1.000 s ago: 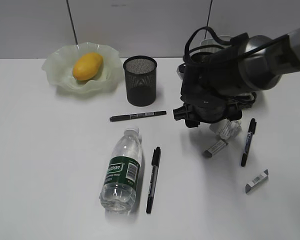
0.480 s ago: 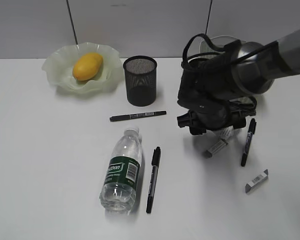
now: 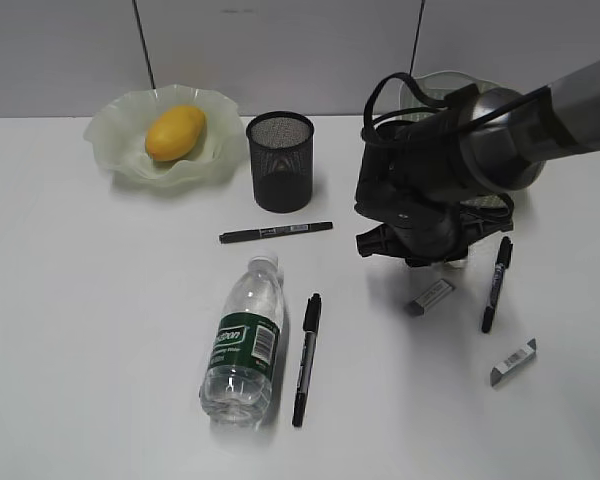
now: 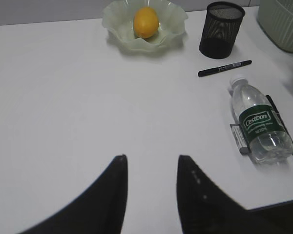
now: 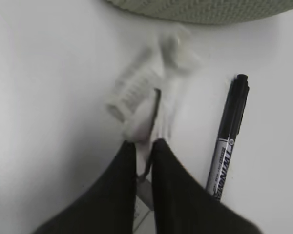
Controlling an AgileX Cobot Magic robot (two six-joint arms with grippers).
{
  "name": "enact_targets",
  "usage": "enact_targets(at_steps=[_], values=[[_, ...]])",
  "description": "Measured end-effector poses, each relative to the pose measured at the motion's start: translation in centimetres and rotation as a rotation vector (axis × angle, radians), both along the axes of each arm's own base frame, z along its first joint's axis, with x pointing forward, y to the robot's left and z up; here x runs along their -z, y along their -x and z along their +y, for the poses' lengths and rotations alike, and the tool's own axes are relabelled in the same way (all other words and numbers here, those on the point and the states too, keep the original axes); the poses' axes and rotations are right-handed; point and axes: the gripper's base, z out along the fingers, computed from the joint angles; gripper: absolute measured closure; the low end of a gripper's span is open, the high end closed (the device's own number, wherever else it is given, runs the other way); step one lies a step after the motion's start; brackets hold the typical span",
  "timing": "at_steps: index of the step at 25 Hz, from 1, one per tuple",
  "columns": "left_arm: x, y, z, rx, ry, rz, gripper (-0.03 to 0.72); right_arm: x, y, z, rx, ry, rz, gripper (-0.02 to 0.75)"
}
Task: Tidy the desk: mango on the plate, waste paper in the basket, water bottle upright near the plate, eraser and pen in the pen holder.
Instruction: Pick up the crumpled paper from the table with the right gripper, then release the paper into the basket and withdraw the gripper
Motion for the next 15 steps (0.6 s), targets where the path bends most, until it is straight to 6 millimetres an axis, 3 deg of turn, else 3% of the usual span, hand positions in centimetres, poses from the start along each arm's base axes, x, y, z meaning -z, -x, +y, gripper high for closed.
enact_targets(at_steps=[3, 8, 11, 15], values=[[0.0, 0.0, 0.0, 0.000, 0.000, 0.000, 0.423, 0.0, 0.0, 0.0, -0.003, -0.004, -0.001, 0.724], [0.0, 0.0, 0.0, 0.000, 0.000, 0.000, 0.423, -1.3, 0.1, 0.2, -0.003, -0.029, -0.020, 0.724], [0.0, 0.0, 0.0, 0.000, 0.000, 0.000, 0.424, -4.9, 0.3, 0.2, -0.027, -0.082, -0.068, 0.724], [0.0, 0.0, 0.0, 0.000, 0.000, 0.000, 0.425, -11.2, 1.4, -0.4, -0.066, -0.180, -0.142, 0.724]])
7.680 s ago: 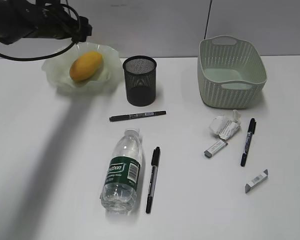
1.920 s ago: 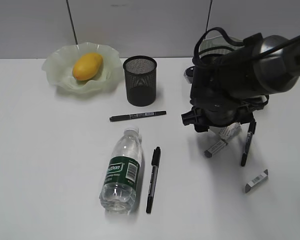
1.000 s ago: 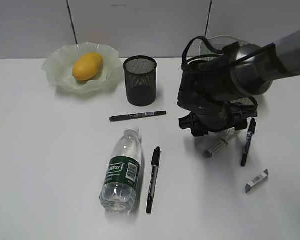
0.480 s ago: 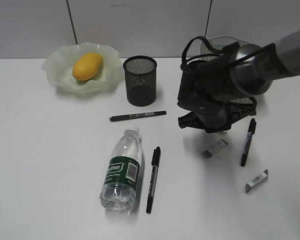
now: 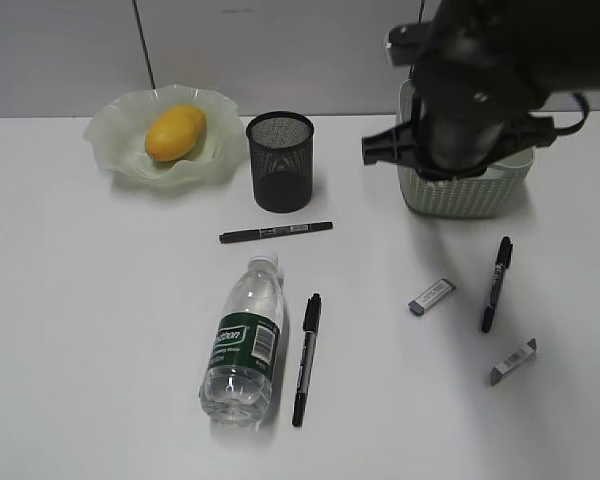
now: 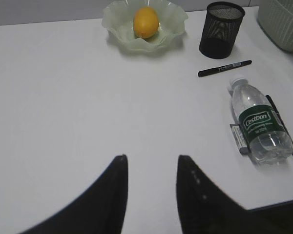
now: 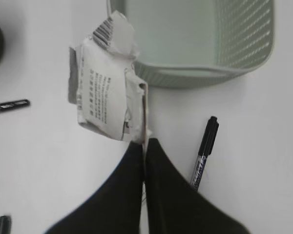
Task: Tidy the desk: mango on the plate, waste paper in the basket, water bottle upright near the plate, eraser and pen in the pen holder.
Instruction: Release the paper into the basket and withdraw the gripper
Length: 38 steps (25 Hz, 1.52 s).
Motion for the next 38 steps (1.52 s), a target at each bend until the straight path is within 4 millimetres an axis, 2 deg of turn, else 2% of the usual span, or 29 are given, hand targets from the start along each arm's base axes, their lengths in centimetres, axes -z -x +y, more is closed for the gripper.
enact_targets(at_steps=[1, 5, 7, 11, 14, 16, 19, 25, 28, 30, 33, 35, 38], values=[[0.0, 0.0, 0.0, 0.000, 0.000, 0.000, 0.426, -1.8, 0.4, -0.2, -0.011, -0.030, -0.037, 0.724], [0.0, 0.0, 0.0, 0.000, 0.000, 0.000, 0.430, -6.6, 1.1, -1.1, -0.062, -0.079, -0.187, 0.724], [0.0, 0.0, 0.0, 0.000, 0.000, 0.000, 0.430, -8.1, 0.8, -1.3, -0.067, -0.065, -0.260, 0.724], [0.0, 0.0, 0.0, 0.000, 0.000, 0.000, 0.431, -9.4, -0.9, -2.1, -0.033, -0.063, -0.322, 0.724], [0.0, 0.0, 0.0, 0.000, 0.000, 0.000, 0.431, -8.9, -3.4, -3.8, 0.047, -0.068, -0.317, 0.724], [0.0, 0.0, 0.0, 0.000, 0.000, 0.000, 0.432, -7.5, -5.3, -5.2, 0.102, -0.080, -0.268, 0.724], [0.0, 0.0, 0.0, 0.000, 0.000, 0.000, 0.431, -4.7, -7.3, -5.9, 0.089, -0.110, -0.170, 0.724], [0.0, 0.0, 0.0, 0.000, 0.000, 0.000, 0.432, -1.0, -9.9, -6.1, 0.044, -0.083, -0.083, 0.724], [0.0, 0.0, 0.0, 0.000, 0.000, 0.000, 0.432, 0.5, -10.5, -6.3, 0.032, -0.062, -0.051, 0.714], [0.0, 0.0, 0.0, 0.000, 0.001, 0.000, 0.432, 1.1, -10.6, -6.3, 0.013, -0.047, -0.030, 0.615], [0.0, 0.0, 0.0, 0.000, 0.001, 0.000, 0.432, 1.2, -10.7, -6.2, -0.003, -0.039, -0.024, 0.377], [0.0, 0.0, 0.0, 0.000, 0.001, 0.000, 0.432, 1.0, -10.8, -6.2, -0.005, -0.039, -0.031, 0.260], [0.0, 0.0, 0.0, 0.000, 0.001, 0.000, 0.432, 0.4, -10.9, -6.3, 0.025, -0.041, -0.016, 0.193]])
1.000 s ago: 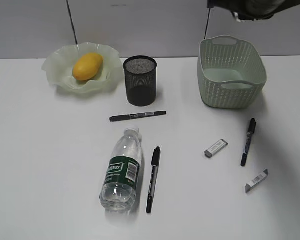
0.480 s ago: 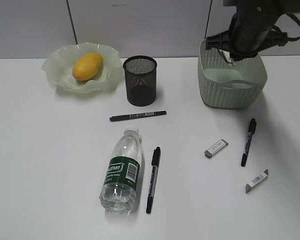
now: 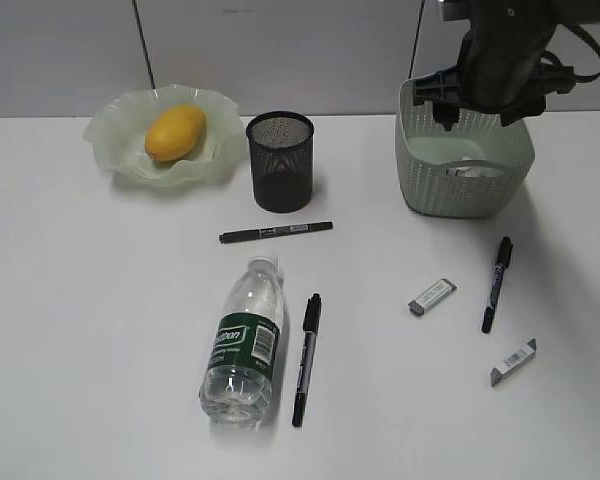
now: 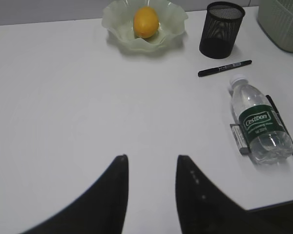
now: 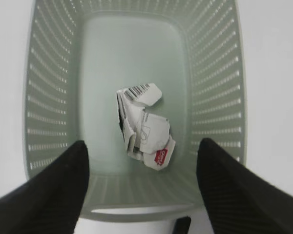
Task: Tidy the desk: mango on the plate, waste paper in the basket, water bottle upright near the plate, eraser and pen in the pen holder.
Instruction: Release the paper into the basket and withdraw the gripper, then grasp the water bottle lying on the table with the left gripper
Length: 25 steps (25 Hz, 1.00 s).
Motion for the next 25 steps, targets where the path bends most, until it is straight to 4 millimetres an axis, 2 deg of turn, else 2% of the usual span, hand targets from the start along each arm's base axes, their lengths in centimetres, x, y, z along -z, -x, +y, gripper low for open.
enact_targets(at_steps=[3, 10, 13, 17, 20, 22, 25], values=[[0.0, 0.0, 0.0, 0.000, 0.000, 0.000, 0.432, -1.3, 0.2, 0.1, 0.006, -0.010, 0.061, 0.183], [0.0, 0.0, 0.0, 0.000, 0.000, 0.000, 0.432, -7.7, 1.8, 1.8, -0.371, -0.016, 0.251, 0.183], [0.0, 0.0, 0.0, 0.000, 0.000, 0.000, 0.432, -9.9, 1.9, 1.7, -0.433, 0.027, 0.239, 0.183], [0.0, 0.0, 0.0, 0.000, 0.000, 0.001, 0.432, -11.6, 2.2, 0.7, -0.431, 0.059, 0.199, 0.183], [0.0, 0.0, 0.0, 0.000, 0.000, 0.001, 0.432, -12.6, 2.6, -1.2, -0.394, 0.052, 0.186, 0.182], [0.0, 0.0, 0.0, 0.000, 0.000, 0.001, 0.432, -13.1, 3.1, -3.5, -0.345, 0.042, 0.186, 0.182], [0.0, 0.0, 0.0, 0.000, 0.000, 0.001, 0.432, -14.0, 4.3, -8.1, -0.245, 0.033, 0.190, 0.182]])
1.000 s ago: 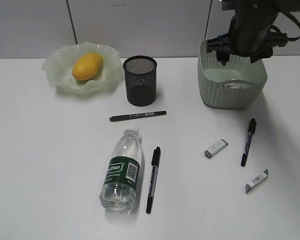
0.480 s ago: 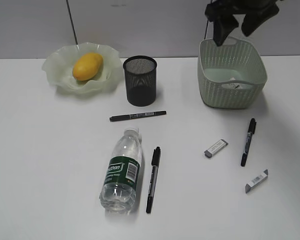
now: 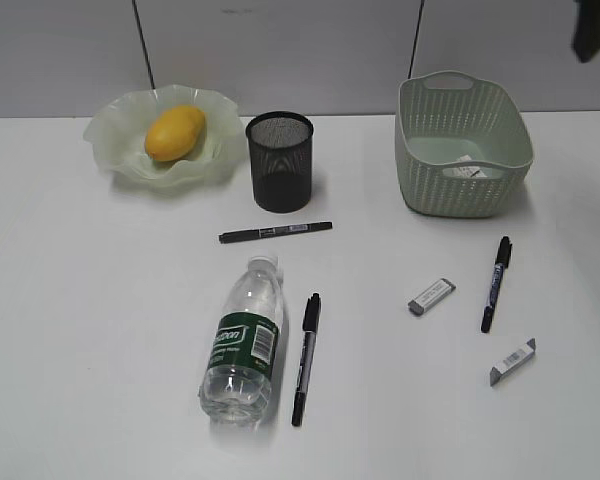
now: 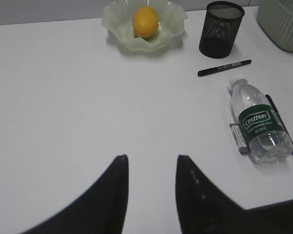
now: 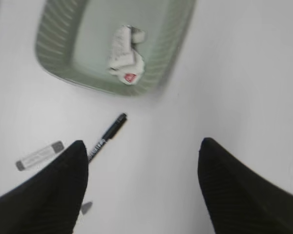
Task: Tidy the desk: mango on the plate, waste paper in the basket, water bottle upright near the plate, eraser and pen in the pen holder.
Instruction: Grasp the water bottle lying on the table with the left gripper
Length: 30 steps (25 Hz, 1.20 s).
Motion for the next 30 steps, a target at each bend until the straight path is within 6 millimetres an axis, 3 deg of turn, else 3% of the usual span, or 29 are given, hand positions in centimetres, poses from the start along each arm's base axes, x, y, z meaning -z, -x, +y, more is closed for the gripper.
enact_targets(at_steps=[5, 8, 21, 30], values=[[0.0, 0.0, 0.0, 0.000, 0.000, 0.000, 0.432, 0.1, 3.9, -6.2, 0.129, 0.019, 0.045, 0.182], [0.0, 0.0, 0.0, 0.000, 0.000, 0.000, 0.432, 0.2, 6.8, -7.6, 0.167, 0.015, 0.067, 0.182], [0.0, 0.0, 0.0, -0.001, -0.001, 0.000, 0.432, 1.6, 21.8, -6.2, 0.153, -0.093, -0.137, 0.180], [0.0, 0.0, 0.0, 0.000, 0.000, 0.000, 0.432, 4.0, 28.5, -5.9, 0.146, -0.092, -0.274, 0.176]])
